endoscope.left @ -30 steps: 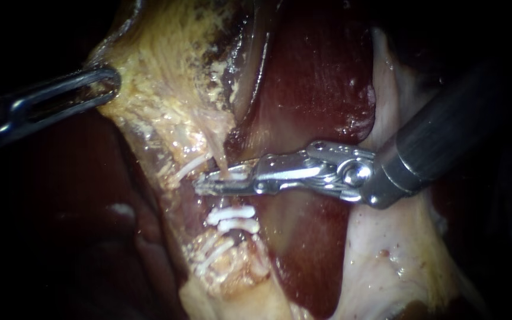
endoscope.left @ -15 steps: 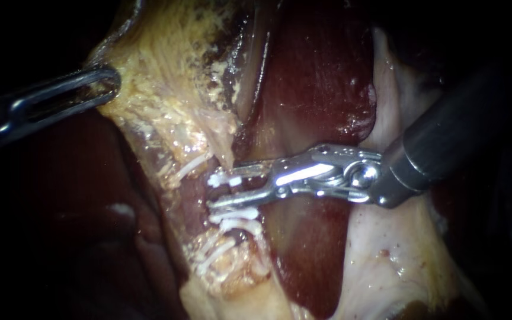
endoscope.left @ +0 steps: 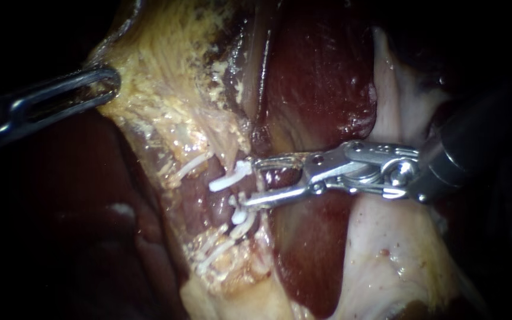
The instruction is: Going back third clip right tube
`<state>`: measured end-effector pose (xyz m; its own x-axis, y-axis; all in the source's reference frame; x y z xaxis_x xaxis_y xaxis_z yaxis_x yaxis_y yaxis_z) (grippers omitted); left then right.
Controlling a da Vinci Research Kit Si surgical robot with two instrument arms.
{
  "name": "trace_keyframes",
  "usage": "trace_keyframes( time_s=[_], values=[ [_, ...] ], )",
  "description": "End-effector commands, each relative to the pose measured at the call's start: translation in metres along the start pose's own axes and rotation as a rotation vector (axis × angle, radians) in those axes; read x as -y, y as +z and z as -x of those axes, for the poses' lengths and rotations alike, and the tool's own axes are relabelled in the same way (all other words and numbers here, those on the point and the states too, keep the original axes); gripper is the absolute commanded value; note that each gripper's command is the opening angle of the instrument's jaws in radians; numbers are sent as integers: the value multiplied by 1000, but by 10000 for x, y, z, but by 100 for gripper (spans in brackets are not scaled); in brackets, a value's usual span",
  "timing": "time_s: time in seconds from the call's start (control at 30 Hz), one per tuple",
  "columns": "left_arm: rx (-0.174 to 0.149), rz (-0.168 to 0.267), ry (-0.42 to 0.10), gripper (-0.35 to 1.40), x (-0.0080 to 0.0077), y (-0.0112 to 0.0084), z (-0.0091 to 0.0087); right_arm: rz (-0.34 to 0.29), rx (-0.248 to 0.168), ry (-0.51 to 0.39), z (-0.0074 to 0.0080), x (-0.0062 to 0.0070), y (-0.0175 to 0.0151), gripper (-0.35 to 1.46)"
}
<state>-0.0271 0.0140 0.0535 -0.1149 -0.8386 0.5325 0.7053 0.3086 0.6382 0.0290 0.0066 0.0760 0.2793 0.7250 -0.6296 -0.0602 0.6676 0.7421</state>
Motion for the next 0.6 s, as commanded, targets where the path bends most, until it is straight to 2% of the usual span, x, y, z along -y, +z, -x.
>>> trace_keyframes(
  time_s=[0.03,0.17,0.3,0.43,0.6],
  values=[
    [0,0,0,-35,0,1,0,0,2,2,0,-1,8,60],
    [1,1,0,-35,1,2,-1,-5,3,-4,6,0,35,60],
    [1,2,0,-35,2,2,-1,-14,7,-17,21,1,64,60],
    [1,0,0,-35,4,2,-1,-48,19,-12,36,6,90,60],
    [1,0,0,-35,4,2,-1,-72,26,-12,38,15,99,60]
  ],
)
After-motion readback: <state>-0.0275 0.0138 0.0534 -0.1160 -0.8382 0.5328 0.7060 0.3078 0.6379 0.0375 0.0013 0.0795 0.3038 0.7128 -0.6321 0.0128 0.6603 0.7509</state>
